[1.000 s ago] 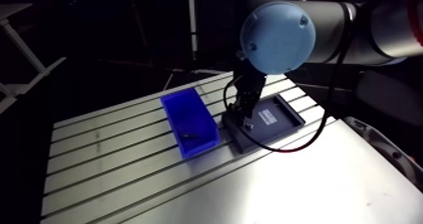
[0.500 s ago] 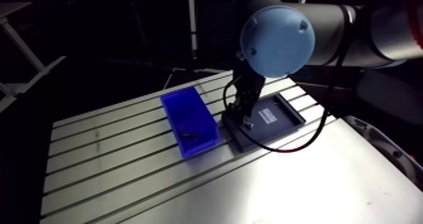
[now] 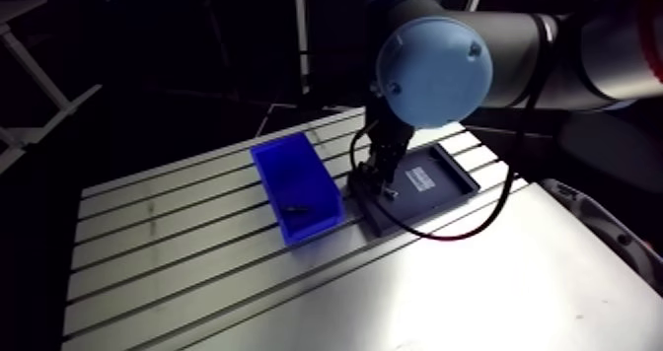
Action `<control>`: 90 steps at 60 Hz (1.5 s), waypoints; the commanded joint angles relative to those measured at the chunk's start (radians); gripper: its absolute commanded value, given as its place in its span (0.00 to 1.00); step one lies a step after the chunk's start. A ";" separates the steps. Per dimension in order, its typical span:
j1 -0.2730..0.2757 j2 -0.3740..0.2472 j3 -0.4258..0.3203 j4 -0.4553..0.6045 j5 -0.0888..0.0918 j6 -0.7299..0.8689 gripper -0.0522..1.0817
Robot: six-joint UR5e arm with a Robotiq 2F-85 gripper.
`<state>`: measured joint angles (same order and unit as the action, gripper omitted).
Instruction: Pick up the M10 bolt from the tray and put it into the blue bin.
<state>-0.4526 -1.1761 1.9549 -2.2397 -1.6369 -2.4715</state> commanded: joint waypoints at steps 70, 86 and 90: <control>0.000 0.008 -0.003 -0.001 -0.001 -0.002 0.73; 0.000 0.008 -0.004 -0.001 -0.002 -0.003 0.75; 0.000 0.007 -0.004 -0.001 -0.002 -0.004 0.78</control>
<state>-0.4526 -1.1682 1.9518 -2.2405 -1.6384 -2.4739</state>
